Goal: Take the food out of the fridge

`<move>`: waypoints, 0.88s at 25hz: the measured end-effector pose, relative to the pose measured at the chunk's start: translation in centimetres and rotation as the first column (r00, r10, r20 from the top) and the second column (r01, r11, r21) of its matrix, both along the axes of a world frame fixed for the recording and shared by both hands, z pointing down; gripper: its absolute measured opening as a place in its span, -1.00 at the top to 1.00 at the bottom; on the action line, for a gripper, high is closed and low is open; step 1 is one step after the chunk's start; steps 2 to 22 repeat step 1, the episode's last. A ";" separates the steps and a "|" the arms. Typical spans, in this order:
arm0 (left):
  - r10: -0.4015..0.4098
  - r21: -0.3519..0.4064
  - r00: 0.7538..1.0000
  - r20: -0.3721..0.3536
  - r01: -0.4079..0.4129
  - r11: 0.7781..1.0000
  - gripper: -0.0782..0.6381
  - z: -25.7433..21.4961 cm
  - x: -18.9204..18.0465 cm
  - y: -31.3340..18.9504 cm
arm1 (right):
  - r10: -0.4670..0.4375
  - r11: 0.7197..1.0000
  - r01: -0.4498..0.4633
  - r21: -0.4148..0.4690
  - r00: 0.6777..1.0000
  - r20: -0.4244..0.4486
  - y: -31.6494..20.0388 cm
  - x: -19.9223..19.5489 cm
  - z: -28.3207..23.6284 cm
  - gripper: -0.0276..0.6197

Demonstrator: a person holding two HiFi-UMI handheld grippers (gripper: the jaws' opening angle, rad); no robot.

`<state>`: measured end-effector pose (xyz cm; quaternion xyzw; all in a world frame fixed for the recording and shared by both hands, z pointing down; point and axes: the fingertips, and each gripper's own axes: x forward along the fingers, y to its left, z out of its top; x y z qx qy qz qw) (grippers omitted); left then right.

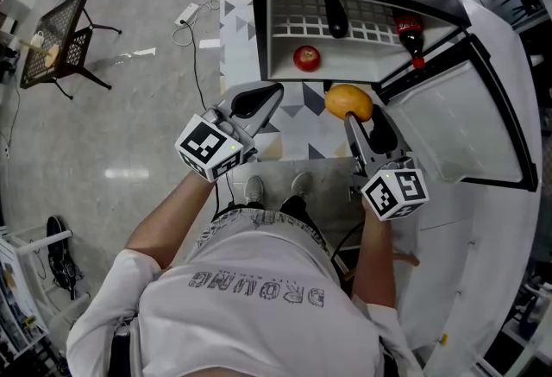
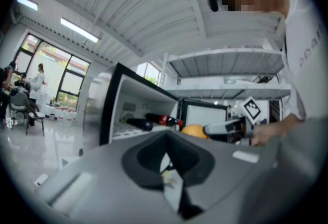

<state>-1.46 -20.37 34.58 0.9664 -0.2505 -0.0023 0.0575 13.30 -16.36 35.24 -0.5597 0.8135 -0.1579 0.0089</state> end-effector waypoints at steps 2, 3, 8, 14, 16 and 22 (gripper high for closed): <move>0.000 0.000 1.000 0.000 0.000 1.000 0.76 0.0 0.0 0.0 | 0.000 1.000 0.000 -0.001 1.000 0.002 0.0 0.0 0.0 0.16; 0.000 0.000 1.000 0.000 0.000 1.000 0.76 0.0 0.0 0.0 | 0.000 1.000 0.000 -0.001 1.000 0.002 0.0 0.0 0.0 0.16; 0.000 0.000 1.000 0.000 0.000 1.000 0.76 0.0 0.0 0.0 | 0.000 1.000 0.000 -0.001 1.000 0.002 0.0 0.0 0.0 0.16; 0.000 0.000 1.000 0.000 0.000 1.000 0.76 0.0 0.0 0.0 | 0.000 1.000 0.000 -0.001 1.000 0.002 0.0 0.0 0.0 0.16; 0.000 0.000 1.000 0.000 0.000 1.000 0.76 0.0 0.0 0.0 | 0.000 1.000 0.000 -0.001 1.000 0.002 0.0 0.0 0.0 0.16; 0.000 0.000 1.000 0.000 0.000 1.000 0.76 0.0 0.0 0.0 | 0.000 1.000 0.000 -0.001 1.000 0.002 0.0 0.0 0.0 0.16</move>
